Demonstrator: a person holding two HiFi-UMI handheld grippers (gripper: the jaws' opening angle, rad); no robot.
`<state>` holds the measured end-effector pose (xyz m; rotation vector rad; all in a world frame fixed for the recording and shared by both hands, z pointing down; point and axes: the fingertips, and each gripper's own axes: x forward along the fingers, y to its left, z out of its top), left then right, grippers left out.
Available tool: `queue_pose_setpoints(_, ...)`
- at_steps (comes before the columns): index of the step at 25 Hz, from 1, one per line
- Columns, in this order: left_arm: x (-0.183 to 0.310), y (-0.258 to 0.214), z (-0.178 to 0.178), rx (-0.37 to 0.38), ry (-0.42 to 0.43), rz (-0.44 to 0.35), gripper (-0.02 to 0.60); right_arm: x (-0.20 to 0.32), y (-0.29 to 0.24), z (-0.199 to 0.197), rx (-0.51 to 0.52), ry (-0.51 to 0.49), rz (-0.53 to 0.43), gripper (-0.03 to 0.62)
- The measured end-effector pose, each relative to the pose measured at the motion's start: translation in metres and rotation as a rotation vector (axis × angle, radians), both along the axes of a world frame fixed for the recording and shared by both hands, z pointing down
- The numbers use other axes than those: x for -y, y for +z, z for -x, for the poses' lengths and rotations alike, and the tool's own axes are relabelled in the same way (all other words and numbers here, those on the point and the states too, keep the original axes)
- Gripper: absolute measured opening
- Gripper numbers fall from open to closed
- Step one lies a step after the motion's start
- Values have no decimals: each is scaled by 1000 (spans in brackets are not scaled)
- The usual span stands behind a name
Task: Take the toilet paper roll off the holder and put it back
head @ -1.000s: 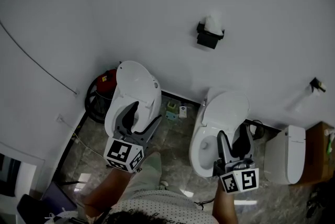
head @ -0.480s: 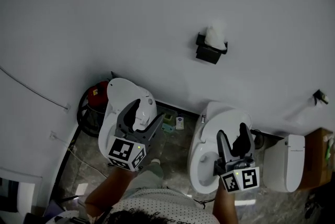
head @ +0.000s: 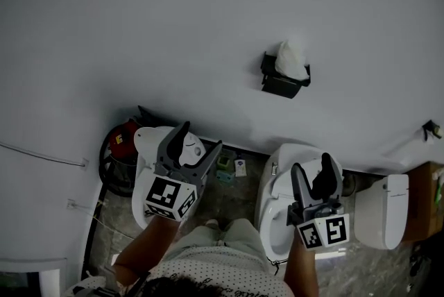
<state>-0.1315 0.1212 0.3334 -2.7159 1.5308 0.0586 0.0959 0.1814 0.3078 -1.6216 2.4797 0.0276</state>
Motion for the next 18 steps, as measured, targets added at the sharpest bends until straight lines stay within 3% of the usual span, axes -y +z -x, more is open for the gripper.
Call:
queue_pose_setpoints(7, 53, 9, -9, -7, -11, 20, 333, 60, 2, -11, -12, -5, 2, 331)
queue_pose_setpoints(18, 166, 1, -56, -3, -85, 15, 333, 195, -17, -50, -24, -126, -47, 324)
